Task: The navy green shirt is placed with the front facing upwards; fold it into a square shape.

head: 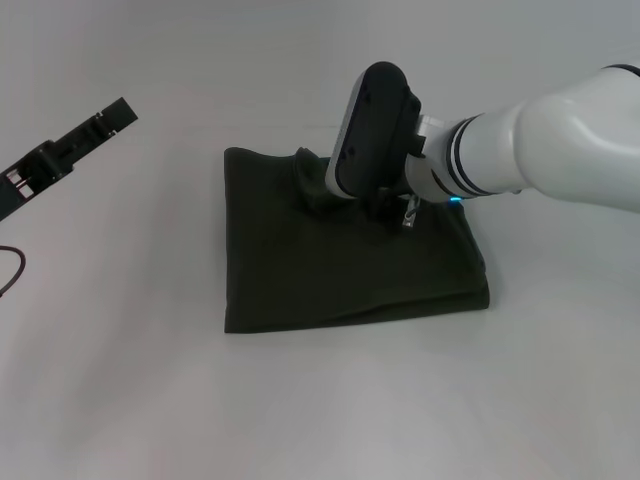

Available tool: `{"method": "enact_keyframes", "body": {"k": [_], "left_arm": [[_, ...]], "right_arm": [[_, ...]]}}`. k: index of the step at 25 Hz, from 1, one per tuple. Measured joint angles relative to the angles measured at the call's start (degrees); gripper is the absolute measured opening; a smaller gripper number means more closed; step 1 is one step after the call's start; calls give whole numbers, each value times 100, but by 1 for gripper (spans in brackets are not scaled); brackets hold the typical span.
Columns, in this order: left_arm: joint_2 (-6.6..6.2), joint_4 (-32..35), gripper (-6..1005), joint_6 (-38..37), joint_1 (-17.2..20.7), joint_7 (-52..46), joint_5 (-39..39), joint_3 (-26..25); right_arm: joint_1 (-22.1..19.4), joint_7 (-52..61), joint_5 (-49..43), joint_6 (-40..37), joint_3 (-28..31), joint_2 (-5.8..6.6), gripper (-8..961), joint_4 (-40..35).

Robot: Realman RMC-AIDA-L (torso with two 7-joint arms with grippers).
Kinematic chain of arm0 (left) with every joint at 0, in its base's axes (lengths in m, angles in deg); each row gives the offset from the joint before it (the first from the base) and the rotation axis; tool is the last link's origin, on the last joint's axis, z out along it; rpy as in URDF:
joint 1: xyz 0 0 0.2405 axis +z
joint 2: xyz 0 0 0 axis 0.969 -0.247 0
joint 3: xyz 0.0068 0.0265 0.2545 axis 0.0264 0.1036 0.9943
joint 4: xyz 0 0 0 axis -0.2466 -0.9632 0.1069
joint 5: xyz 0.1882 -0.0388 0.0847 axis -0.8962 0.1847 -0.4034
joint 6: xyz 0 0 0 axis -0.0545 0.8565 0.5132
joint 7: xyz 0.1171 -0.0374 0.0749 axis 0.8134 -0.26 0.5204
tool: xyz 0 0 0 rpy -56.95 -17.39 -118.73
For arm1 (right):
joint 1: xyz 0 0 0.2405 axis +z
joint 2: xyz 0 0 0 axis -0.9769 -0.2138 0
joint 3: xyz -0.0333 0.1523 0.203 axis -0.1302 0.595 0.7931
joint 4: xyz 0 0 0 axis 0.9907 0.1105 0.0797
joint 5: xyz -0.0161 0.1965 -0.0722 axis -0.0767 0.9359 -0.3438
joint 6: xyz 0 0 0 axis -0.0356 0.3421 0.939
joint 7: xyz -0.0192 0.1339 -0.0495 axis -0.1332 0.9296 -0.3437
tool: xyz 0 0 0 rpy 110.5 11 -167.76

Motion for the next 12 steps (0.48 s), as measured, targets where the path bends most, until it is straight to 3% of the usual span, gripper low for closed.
{"method": "enact_keyframes", "body": {"k": [6,9,12], "left_arm": [[-8,-45,945,0,0,21,50,1],[-9,-46,945,-1,0,25,54,1],[-9,-47,945,-2,0,26,54,1]], "right_arm": [[-13,17,-5,-13,2,9,246,-31],[-23,84,-5,9,22,17,46,-53],[-40,199,-6,23,41,36,28,-91]]}}
